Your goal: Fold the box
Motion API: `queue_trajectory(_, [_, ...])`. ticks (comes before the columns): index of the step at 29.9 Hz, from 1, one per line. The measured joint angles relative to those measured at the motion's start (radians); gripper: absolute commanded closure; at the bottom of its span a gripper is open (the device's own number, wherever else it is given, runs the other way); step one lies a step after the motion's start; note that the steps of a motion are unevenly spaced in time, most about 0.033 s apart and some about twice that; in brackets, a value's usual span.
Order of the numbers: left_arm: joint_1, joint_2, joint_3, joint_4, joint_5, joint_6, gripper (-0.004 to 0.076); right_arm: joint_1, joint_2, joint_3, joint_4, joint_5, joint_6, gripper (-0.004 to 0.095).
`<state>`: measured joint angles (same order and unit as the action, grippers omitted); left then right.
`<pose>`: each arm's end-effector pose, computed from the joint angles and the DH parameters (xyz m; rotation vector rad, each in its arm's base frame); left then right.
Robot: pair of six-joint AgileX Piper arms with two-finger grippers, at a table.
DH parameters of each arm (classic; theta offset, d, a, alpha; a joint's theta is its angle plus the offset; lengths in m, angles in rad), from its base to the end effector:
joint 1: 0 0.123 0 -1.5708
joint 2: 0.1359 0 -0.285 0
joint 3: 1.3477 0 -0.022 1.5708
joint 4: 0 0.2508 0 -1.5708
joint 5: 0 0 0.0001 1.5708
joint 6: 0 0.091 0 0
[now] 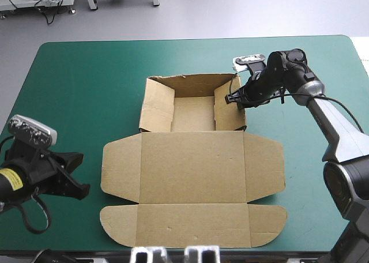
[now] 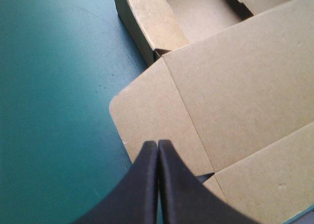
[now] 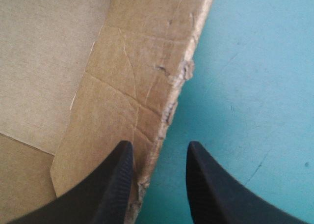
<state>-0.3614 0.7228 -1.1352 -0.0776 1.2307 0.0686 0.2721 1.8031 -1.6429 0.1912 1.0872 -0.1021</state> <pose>0.0827 -0.0384 0.4176 0.5007 2.2563 -0.2474 0.3722 0.1197 0.3105 -0.4360 2.6984 0.3047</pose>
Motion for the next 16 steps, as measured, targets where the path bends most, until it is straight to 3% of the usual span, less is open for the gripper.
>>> queue_trajectory(4, [0.000, -0.083, 0.085, 0.000, -0.002, 0.000, 0.0734, 0.000, 0.018, 0.002, 0.027, -0.007, -0.005, 0.0611])
queue_trajectory(9, [0.000, -0.128, 0.139, 0.000, -0.002, 0.000, 0.0734, 0.000, 0.055, 0.002, 0.055, -0.014, -0.031, 0.0930])
queue_trajectory(16, [0.000, -0.137, 0.144, 0.000, 0.000, 0.000, 0.0734, 0.000, 0.062, -0.019, -0.004, -0.012, -0.018, 0.0927])
